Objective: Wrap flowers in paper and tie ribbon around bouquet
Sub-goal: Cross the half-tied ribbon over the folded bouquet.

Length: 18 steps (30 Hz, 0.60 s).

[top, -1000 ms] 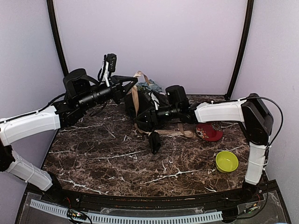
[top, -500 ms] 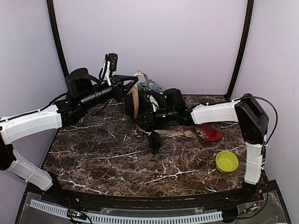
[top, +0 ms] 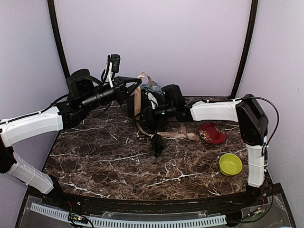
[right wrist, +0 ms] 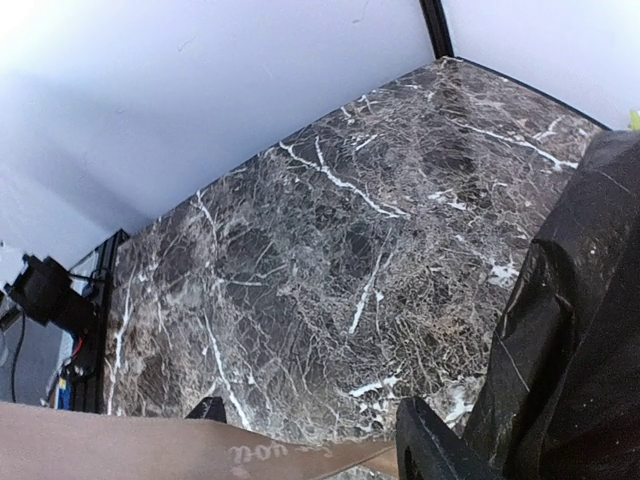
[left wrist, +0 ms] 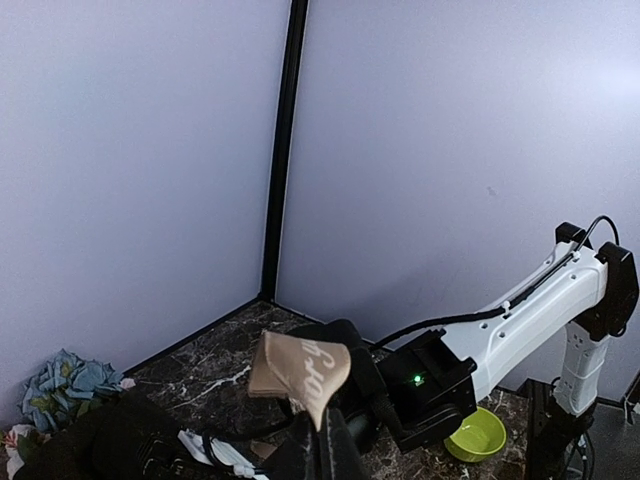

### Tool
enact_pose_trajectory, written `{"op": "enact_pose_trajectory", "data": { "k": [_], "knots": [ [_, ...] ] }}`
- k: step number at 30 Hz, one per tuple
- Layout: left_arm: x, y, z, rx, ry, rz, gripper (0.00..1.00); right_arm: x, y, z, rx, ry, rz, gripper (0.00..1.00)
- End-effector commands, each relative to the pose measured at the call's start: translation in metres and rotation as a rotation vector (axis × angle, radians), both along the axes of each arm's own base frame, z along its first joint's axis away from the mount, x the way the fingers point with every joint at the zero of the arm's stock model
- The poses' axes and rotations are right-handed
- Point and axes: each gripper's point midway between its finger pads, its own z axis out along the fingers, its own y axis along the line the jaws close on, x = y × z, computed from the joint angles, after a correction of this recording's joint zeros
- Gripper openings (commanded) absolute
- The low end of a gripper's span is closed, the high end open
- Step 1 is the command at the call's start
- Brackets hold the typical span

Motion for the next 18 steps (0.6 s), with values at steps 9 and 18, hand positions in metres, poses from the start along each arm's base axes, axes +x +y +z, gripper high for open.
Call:
{"op": "enact_pose_trajectory", "data": {
  "k": [9, 18],
  "knots": [
    [0.015, 0.018, 0.012, -0.026, 0.003, 0.129, 0.0, -0.017, -0.003, -0.002, 0.015, 0.027, 0.075, 0.0],
    [0.108, 0.116, -0.146, 0.158, 0.475, 0.609, 0.0, -0.039, -0.024, -0.011, -0.03, 0.082, 0.073, 0.0]
  ]
}}
